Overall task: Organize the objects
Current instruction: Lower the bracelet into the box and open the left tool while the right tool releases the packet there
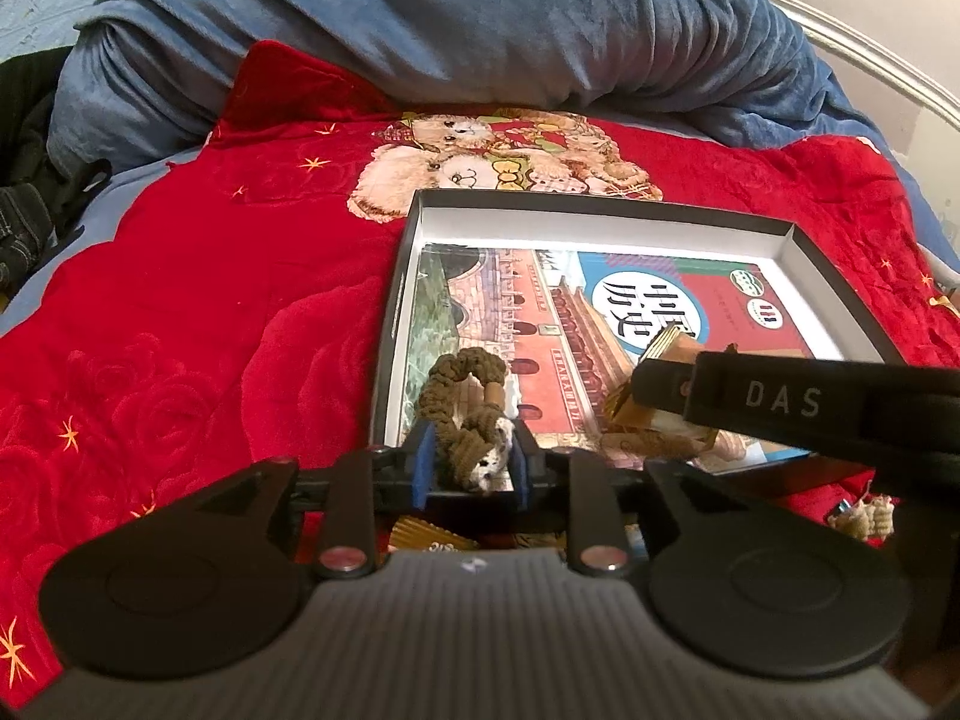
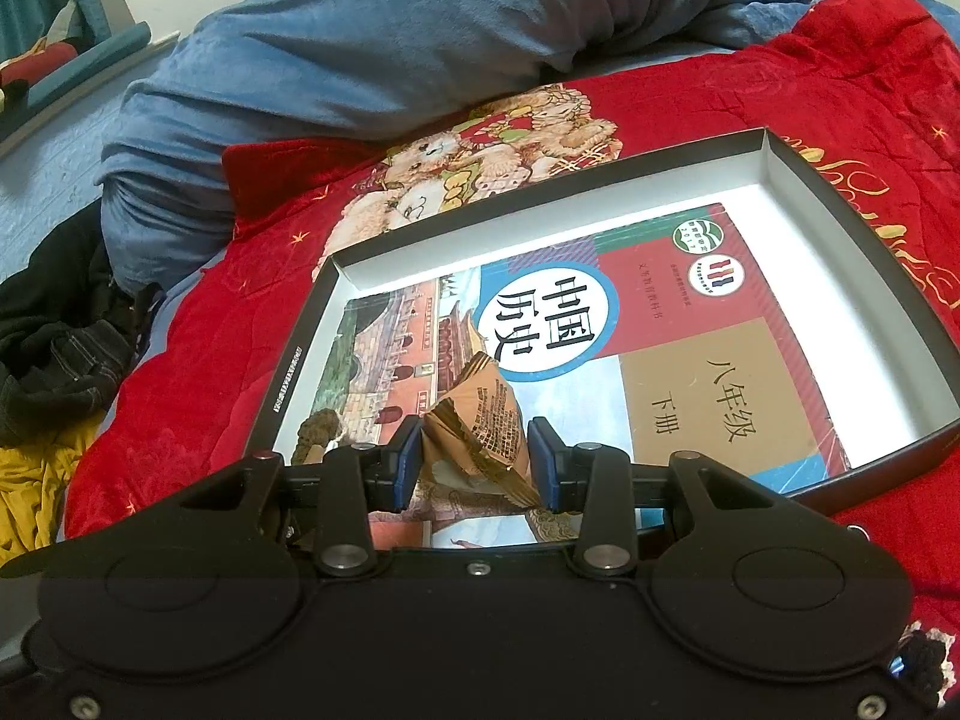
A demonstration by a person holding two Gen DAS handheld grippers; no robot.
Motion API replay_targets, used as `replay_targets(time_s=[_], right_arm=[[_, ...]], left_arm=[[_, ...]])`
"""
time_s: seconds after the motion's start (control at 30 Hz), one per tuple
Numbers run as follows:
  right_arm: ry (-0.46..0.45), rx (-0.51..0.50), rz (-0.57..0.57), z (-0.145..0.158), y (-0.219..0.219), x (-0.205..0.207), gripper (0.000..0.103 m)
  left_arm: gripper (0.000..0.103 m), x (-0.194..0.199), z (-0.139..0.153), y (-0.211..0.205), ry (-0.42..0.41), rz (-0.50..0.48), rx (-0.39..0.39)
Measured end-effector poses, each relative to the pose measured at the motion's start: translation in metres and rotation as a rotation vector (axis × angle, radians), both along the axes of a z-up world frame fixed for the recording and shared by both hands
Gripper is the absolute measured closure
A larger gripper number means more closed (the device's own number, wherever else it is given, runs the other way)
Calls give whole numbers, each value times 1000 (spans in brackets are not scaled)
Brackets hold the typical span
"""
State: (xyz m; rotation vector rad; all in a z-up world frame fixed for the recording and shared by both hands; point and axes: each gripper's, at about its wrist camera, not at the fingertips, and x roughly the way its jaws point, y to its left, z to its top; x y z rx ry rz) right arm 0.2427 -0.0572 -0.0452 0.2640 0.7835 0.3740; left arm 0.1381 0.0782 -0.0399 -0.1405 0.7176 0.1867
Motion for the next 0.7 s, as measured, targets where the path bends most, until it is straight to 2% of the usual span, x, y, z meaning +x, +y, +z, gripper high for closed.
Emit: replay_targets(time_s=[0.2,0.4,0.5,0.57,0.7], right_arm=[[0,16,2,1,-2,-1,65],[-12,45,10,5,-3,-4,59],[-34,51,11,10,-3,-7,52],[-49,67,5,15,-5,-11,37],[-98,103,6,28,-8,-21,29]], left_arm=[[46,-3,2,-1,-8,-17,-20],[42,-4,5,-2,-13,-24,-25],[40,-6,7,-2,-14,-26,-29],[38,-8,11,-3,-23,-27,-28],[30,-12,19,-3,-37,-38,-32]])
